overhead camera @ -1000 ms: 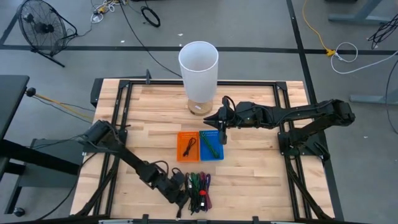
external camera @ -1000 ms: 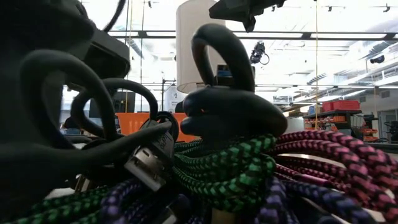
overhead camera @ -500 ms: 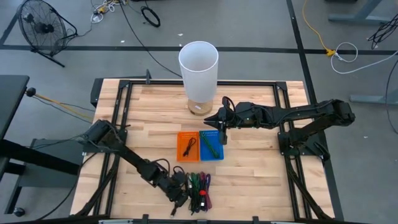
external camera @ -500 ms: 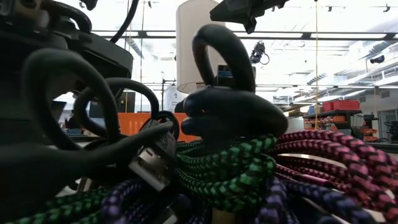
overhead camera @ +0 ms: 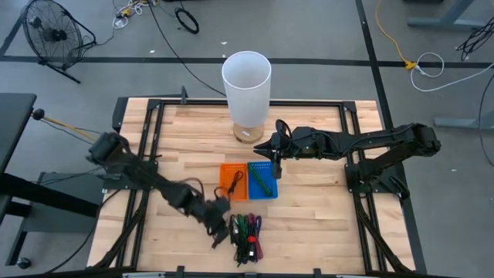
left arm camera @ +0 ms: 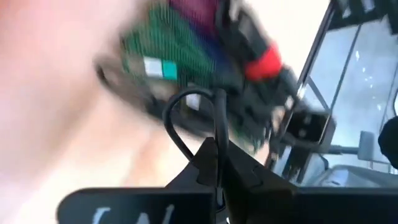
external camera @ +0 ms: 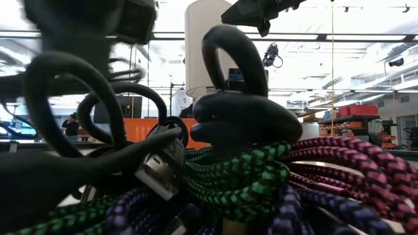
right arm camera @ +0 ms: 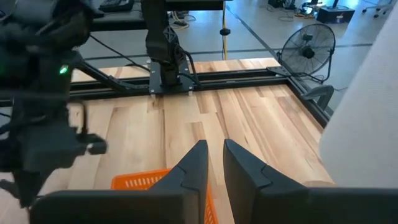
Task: Pick & Place USB Port
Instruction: Put the black USB cable into the orange bin
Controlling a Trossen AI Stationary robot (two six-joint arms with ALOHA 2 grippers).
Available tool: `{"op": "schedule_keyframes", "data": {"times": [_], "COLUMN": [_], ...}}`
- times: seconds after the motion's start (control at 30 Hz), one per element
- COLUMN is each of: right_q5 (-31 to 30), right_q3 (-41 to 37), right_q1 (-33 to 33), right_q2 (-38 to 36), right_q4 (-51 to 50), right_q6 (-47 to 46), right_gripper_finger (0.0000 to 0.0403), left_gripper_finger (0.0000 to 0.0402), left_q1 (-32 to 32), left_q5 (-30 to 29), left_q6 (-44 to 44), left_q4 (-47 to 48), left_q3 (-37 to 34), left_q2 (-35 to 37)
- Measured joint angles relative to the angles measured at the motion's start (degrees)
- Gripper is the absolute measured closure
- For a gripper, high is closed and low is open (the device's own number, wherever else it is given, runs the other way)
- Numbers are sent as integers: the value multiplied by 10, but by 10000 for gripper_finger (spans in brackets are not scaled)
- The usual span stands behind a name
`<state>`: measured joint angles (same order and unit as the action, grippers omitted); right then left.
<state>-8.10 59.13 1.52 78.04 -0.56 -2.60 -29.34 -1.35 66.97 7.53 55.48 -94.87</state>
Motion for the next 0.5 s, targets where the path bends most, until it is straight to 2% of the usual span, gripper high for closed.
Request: {"op": "schedule_keyframes", "data": {"times": [0.3,0.5], "right_q5": [0,0], "right_q3": [0,0], "right_q1": [0,0], "right_q2": [0,0], "right_q4": [-1,-3], "right_q6": [-14,-13], "right_gripper_finger": [351,351], "left_gripper_finger": [397,397], "left_q1": [130,236], "left_q5": [17,28], "left_q6": [-177,-255], "left_q4": [92,118], "left_q3": [0,0], "left_q2": [110,132]}}
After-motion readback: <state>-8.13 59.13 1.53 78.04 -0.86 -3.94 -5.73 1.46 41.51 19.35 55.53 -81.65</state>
